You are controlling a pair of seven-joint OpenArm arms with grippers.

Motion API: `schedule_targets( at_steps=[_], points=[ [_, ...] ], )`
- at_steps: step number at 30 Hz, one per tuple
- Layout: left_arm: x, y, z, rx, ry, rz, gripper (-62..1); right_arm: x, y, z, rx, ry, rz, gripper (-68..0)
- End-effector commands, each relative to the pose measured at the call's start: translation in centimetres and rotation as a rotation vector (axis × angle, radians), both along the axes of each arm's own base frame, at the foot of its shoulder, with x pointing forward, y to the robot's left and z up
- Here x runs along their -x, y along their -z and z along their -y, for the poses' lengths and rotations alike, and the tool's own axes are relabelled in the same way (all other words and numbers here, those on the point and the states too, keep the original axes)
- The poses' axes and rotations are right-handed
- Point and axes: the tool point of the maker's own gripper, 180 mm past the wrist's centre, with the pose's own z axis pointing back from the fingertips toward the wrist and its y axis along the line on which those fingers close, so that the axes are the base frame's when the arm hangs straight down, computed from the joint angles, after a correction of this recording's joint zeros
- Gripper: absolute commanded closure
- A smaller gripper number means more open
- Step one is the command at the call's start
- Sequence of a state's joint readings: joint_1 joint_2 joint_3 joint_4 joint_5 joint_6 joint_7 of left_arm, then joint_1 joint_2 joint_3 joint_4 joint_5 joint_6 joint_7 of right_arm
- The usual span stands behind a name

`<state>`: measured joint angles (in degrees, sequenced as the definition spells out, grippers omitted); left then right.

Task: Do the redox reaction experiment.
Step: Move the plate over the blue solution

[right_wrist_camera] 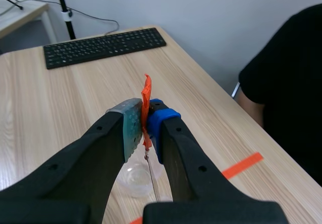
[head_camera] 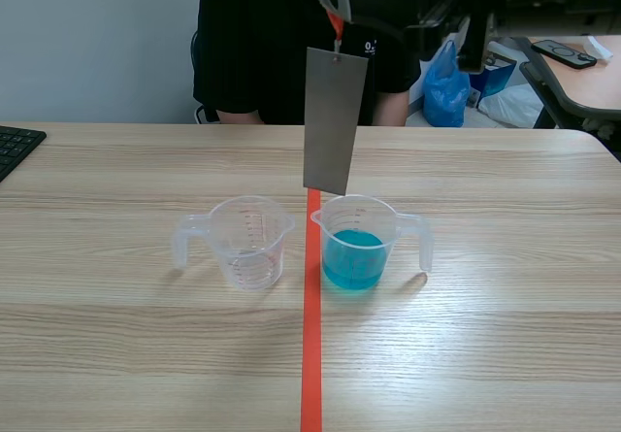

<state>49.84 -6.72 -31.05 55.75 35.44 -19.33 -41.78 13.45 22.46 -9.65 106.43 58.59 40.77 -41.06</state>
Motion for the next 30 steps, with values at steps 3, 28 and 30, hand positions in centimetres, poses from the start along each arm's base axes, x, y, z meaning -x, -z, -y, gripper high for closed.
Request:
schedule_targets(
  at_steps=[3,28,30],
  points=[
    [-0.3,-0.5,0.0,0.001,0.011,0.019,-8.5,-0.2,-0.5,1.0,0.03,0.014,0.023,-1.5],
    [-2.9,-3.8,-3.4,0.004,-0.003,0.152,-8.5,-1.4,0.7,2.2,-0.032,0.024,-0.037,-1.5],
    [-3.3,-4.9,-4.3,0.009,-0.001,0.187,-8.5,-1.2,0.8,2.0,-0.035,0.015,-0.042,-1.5]
  ],
)
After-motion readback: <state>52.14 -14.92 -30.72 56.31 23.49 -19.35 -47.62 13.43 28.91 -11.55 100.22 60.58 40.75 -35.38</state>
